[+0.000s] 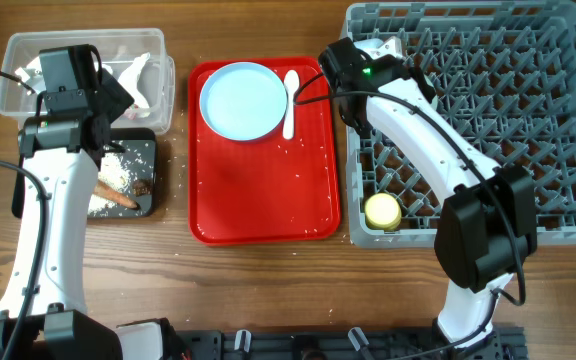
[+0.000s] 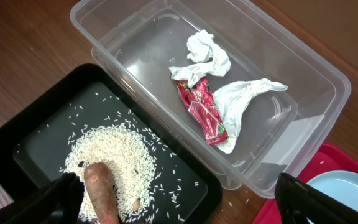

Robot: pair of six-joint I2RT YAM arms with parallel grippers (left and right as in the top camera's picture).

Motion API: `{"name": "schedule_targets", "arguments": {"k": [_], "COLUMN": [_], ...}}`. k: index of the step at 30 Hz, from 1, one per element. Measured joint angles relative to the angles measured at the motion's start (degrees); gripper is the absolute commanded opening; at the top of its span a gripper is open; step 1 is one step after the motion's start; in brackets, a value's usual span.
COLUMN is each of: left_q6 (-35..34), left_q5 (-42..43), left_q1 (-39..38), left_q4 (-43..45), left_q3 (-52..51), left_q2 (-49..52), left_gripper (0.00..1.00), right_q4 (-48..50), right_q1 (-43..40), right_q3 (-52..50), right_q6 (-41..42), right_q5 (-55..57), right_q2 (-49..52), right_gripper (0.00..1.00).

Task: Sort waste into correct bins and load items into the dishwasher rack
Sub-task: 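Reach the right gripper to the light-blue plate edge and grip it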

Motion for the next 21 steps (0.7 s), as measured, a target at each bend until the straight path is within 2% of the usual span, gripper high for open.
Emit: {"name": "schedule_targets", "arguments": {"k": [1, 4, 11, 15, 21], "left_q6": [0.0, 0.0, 0.0, 0.0, 0.0], "left_q5": [0.0, 0.0, 0.0, 0.0, 0.0], "left_q1": [0.0, 0.0, 0.0, 0.0, 0.0], "left_q4": [0.0, 0.0, 0.0, 0.0, 0.0], "left_q3": [0.0, 0.0, 0.0, 0.0, 0.0], "left_q2": [0.0, 0.0, 0.0, 0.0, 0.0], "left_gripper": [1.00, 1.00, 1.00, 1.00, 1.00], "right_q4": [0.0, -0.3, -2.9, -3.3, -3.5], "right_q1": [0.0, 0.4, 4.6, 6.6, 7.0], "right_q3": [0.0, 0.0, -0.1, -0.1, -0.1], "right_q6": [-0.2, -1.6, -5.3, -6.8, -7.3], "right_q5": [-0.1, -0.9, -4.3, -5.4, -8.8], "right_q2": [0.0, 0.0, 0.0, 0.0, 0.0], "right_gripper": [0.06, 0.18, 0.59, 0.63, 0.64]}}
